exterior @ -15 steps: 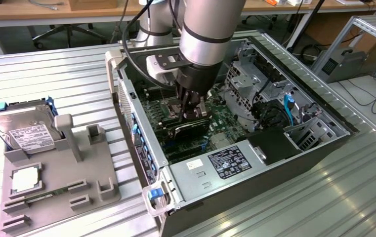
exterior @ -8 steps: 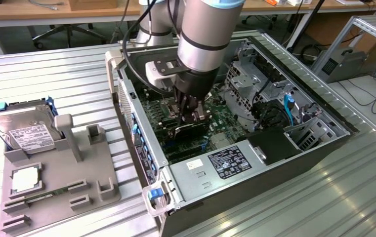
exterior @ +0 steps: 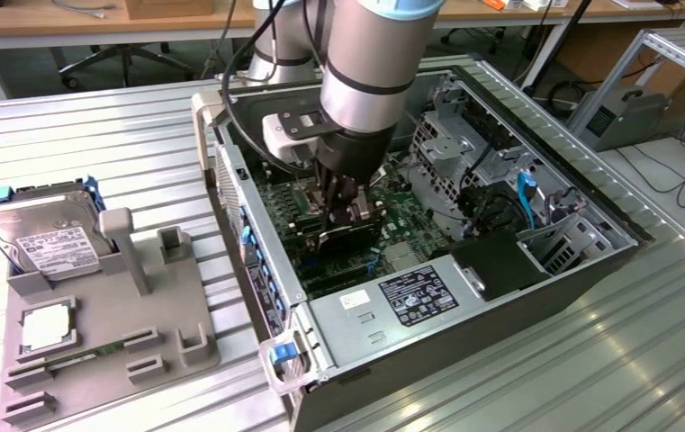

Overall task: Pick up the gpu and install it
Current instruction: 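Press down on the gpu until it lock into place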

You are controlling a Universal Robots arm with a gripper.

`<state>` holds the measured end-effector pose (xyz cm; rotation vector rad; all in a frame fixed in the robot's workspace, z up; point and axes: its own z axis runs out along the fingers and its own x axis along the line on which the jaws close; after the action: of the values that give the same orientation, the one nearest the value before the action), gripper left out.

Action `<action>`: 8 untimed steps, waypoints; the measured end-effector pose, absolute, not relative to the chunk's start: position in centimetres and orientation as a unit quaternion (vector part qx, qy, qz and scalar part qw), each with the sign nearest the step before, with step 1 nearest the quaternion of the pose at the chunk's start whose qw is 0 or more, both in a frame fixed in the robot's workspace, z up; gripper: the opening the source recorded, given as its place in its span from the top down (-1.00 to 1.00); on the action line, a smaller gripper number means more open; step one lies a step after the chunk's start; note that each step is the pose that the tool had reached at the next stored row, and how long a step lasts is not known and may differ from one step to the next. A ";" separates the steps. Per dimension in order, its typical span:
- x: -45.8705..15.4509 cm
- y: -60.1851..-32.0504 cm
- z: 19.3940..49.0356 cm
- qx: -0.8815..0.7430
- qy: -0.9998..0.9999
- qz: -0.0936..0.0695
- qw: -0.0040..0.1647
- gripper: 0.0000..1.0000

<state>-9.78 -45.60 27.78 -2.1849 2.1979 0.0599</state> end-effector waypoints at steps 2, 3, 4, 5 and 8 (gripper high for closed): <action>-9.8 -45.6 27.5 -0.705 0.709 0.019 0.021 0.79; -9.8 -45.6 27.4 -0.705 0.709 0.019 0.021 0.79; -9.8 -45.6 27.4 -0.705 0.709 0.019 0.021 0.79; -9.8 -45.6 27.4 -0.705 0.709 0.019 0.021 0.79; -9.8 -45.6 27.2 -0.705 0.709 0.019 0.021 0.79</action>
<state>-9.84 -45.58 27.20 -2.1851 2.1982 0.0599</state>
